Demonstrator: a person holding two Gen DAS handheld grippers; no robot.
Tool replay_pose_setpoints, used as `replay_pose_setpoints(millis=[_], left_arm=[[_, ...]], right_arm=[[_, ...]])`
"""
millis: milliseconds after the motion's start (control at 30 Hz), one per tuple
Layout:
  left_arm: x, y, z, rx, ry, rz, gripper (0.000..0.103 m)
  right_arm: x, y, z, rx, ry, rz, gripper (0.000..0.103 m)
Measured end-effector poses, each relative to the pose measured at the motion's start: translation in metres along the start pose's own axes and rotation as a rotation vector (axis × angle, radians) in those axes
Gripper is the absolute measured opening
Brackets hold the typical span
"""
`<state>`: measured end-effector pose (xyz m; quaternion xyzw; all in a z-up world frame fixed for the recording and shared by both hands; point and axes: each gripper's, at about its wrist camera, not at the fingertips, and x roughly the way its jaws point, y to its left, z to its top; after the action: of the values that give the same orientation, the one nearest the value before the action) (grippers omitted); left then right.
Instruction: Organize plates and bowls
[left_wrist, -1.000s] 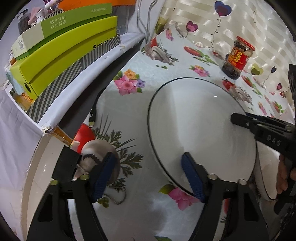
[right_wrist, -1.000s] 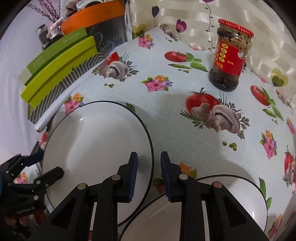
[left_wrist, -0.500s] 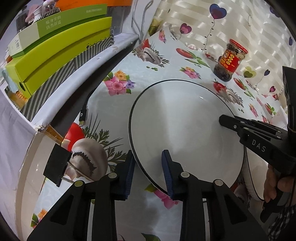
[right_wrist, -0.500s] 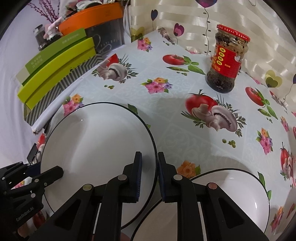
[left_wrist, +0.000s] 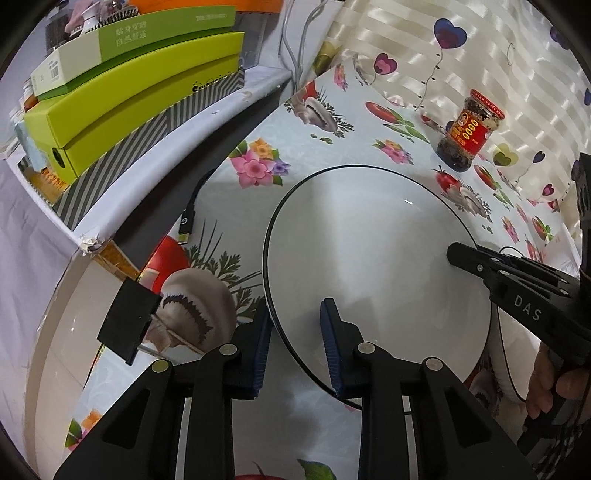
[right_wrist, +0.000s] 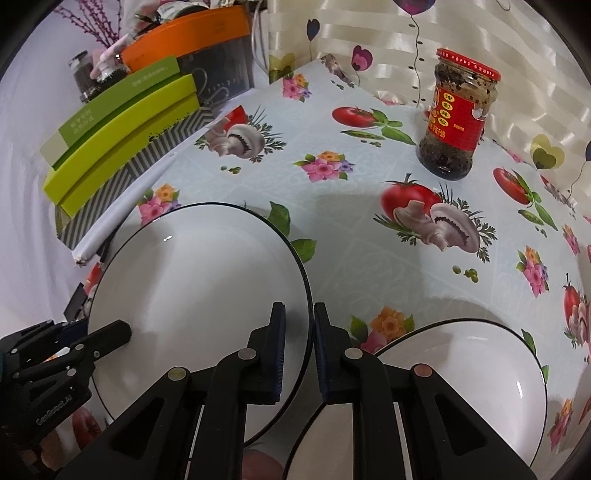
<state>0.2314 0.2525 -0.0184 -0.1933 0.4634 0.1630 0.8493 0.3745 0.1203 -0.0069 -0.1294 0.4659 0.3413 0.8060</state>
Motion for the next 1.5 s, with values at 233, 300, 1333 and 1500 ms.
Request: replay_pose_setpoints(millis=[233, 300, 1333, 1500], left_arm=[[-0.011, 0.004, -0.001, -0.014, -0.025, 0.004, 0.028], [-0.015, 0.005, -0.001, -0.016, -0.035, 0.004, 0.028], [-0.108, -0.036, -0.062, 0.076, -0.085, -0.076, 0.028], [-0.114, -0.039, -0.081, 0.087, -0.072, -0.091, 0.028]], right_arm=[[-0.009, 0.005, -0.004, 0.011, -0.016, 0.015, 0.014], [-0.014, 0.006, -0.005, 0.014, -0.023, 0.023, 0.014], [-0.151, 0.006, -0.101, 0.112, -0.14, 0.003, 0.014], [-0.164, 0.007, -0.128, 0.141, -0.149, 0.008, 0.014]])
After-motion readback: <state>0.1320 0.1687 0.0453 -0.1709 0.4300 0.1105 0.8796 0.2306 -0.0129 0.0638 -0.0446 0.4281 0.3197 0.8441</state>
